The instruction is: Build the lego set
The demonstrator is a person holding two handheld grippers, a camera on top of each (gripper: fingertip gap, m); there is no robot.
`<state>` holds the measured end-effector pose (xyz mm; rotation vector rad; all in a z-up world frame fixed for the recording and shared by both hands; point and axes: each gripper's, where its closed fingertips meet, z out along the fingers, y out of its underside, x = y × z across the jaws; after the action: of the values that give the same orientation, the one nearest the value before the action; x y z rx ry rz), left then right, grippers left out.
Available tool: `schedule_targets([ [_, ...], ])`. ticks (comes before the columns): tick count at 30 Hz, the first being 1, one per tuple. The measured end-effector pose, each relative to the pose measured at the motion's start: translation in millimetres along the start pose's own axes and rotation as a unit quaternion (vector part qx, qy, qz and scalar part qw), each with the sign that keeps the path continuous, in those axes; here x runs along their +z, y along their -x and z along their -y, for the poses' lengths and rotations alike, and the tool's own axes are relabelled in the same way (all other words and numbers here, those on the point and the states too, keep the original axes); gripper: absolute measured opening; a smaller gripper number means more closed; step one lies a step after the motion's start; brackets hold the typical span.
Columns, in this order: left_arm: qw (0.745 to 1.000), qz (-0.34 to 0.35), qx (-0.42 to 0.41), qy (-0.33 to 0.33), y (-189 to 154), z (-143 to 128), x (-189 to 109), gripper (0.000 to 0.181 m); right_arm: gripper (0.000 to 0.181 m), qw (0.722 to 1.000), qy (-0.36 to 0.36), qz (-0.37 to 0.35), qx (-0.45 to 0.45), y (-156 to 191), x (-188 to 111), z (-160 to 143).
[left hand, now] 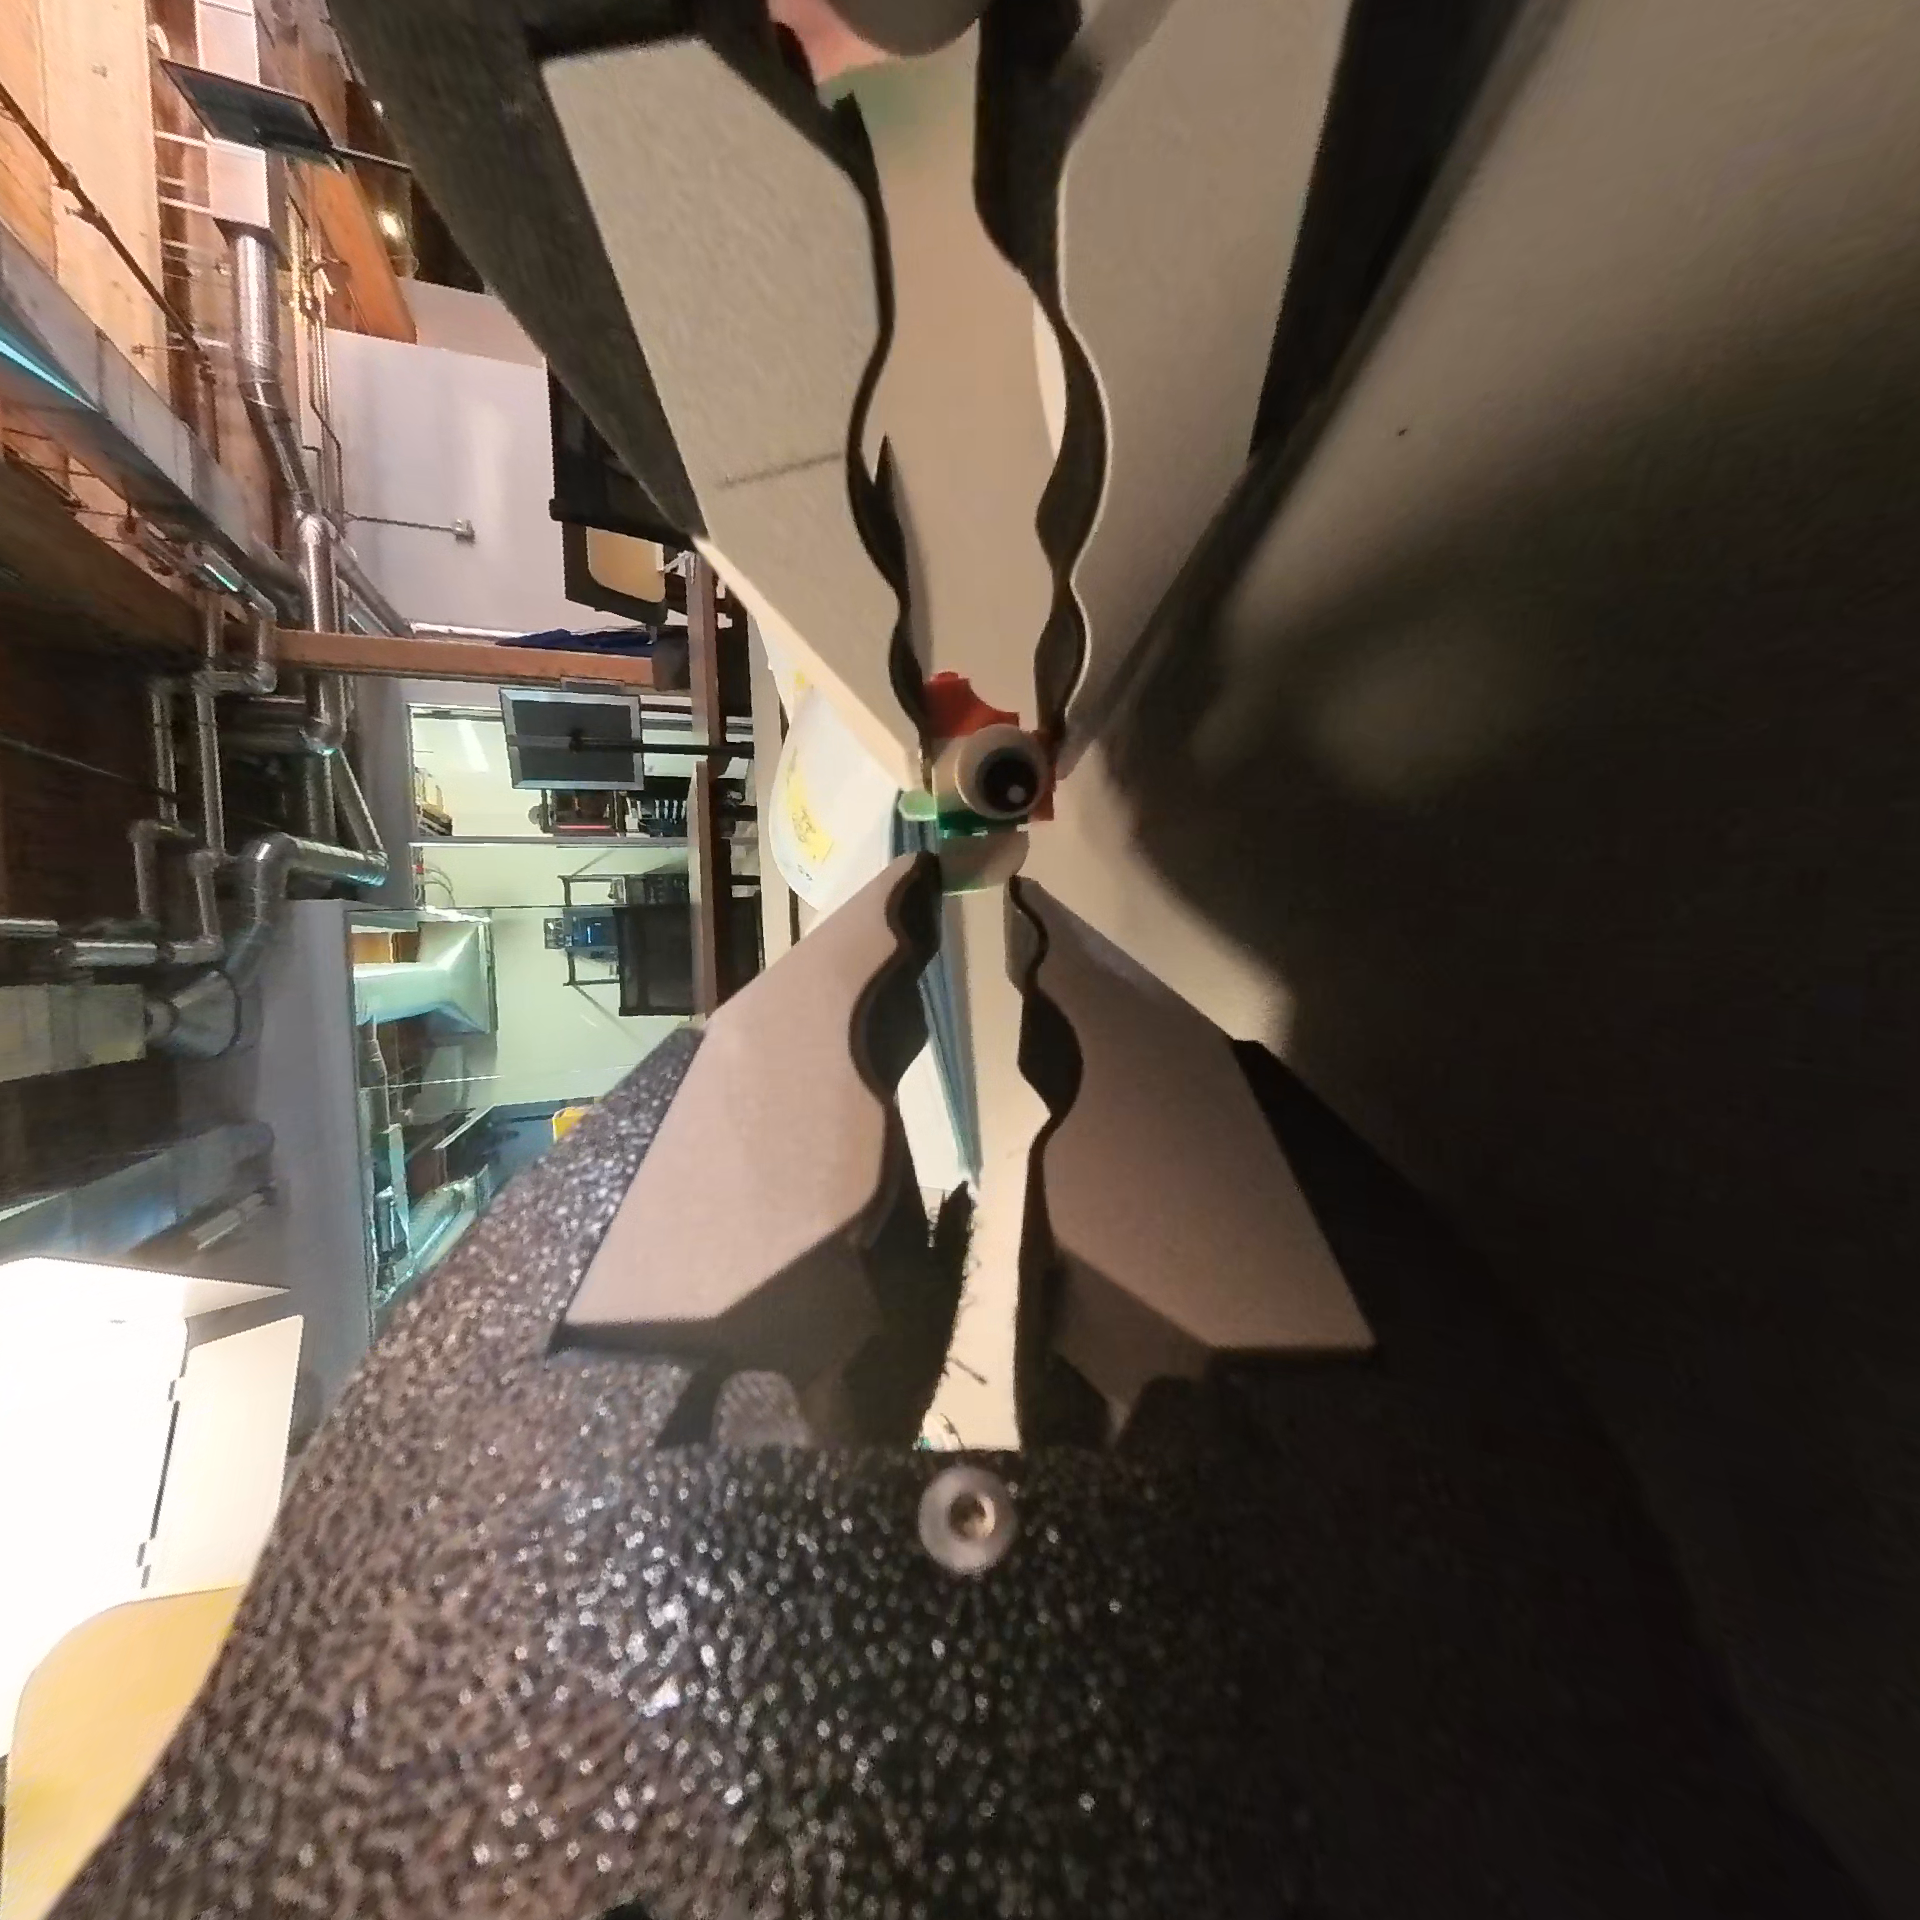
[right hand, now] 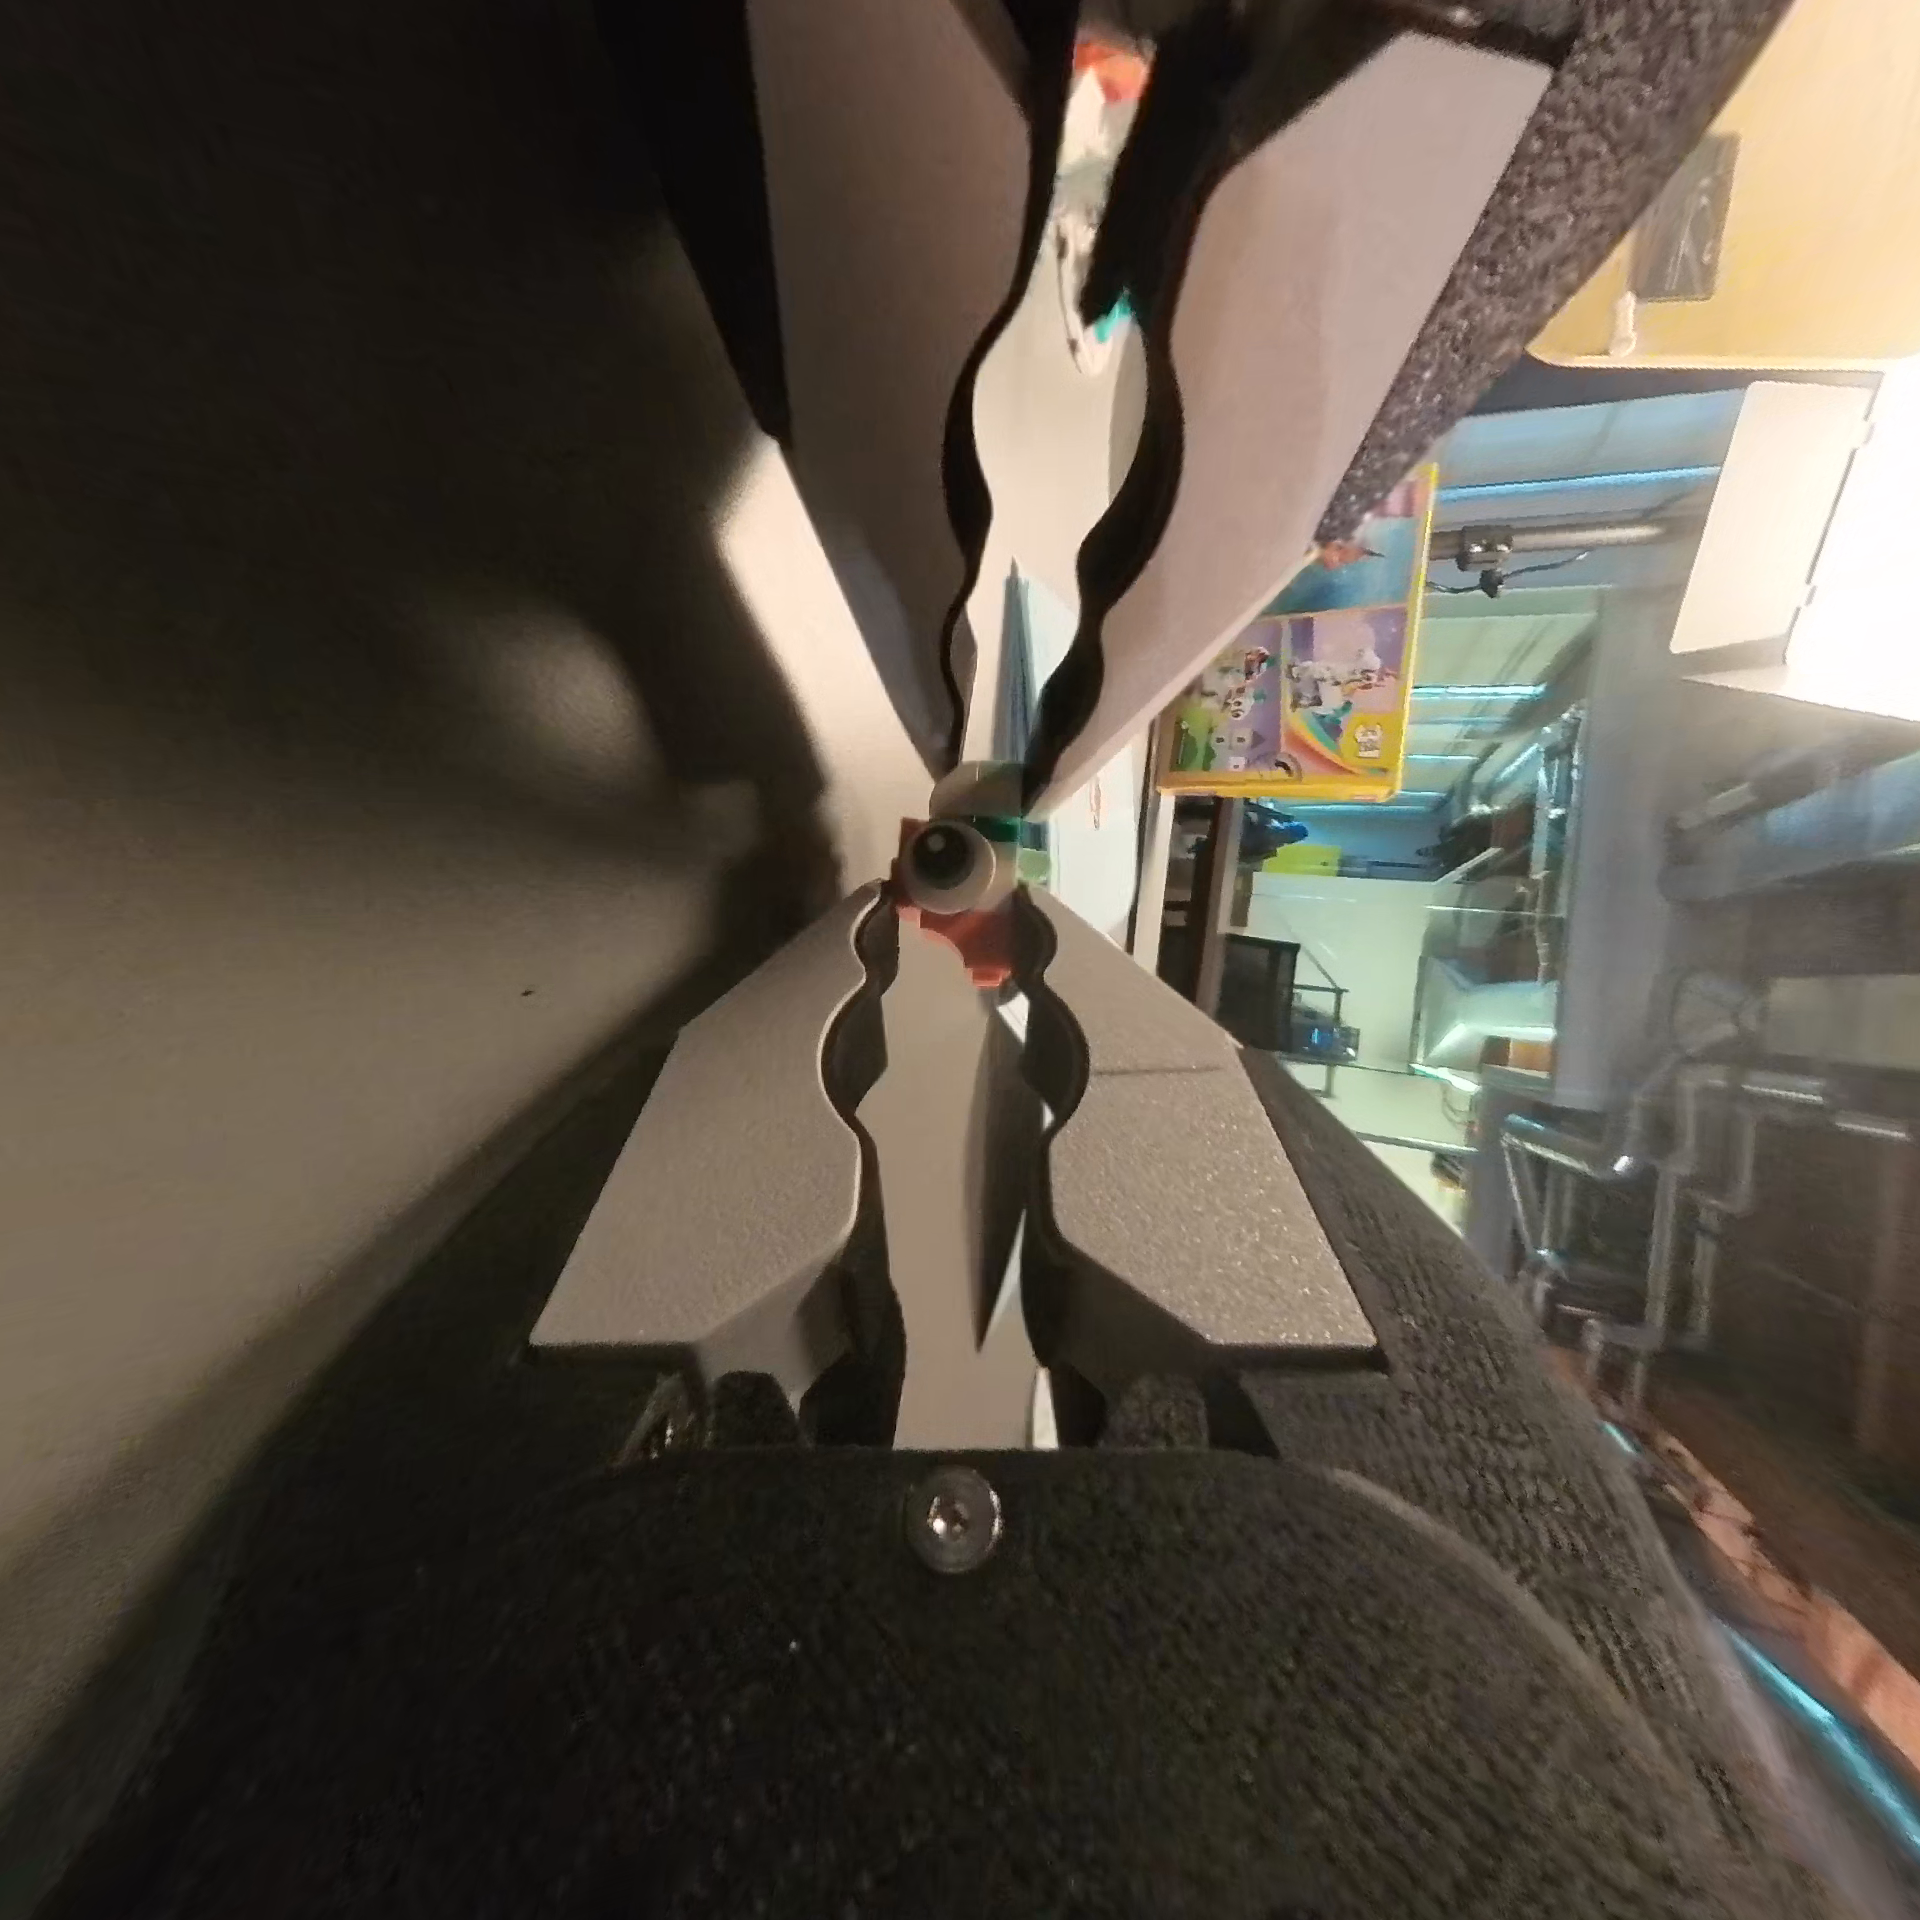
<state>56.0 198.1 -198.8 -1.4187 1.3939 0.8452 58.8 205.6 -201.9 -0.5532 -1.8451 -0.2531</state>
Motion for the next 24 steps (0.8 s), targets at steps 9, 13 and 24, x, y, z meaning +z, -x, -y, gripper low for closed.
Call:
schedule_targets([
  [9,1.000,-0.002,0.002,0.004,-1.0,-1.2,-0.1,0.010,0.019,1.000,0.015,0.002,-0.009,0.9,1.3,0.4],
  [13,1.000,-0.001,-0.005,-0.006,0.4,-0.2,-1.5,0.010,0.019,1.000,0.006,-0.001,-0.006,-0.4,0.1,1.2],
  [24,0.998,0.000,-0.010,-0.055,-0.1,1.4,-6.1,0.009,0.019,1.000,-0.025,-0.008,-0.004,0.3,-2.9,5.2],
])
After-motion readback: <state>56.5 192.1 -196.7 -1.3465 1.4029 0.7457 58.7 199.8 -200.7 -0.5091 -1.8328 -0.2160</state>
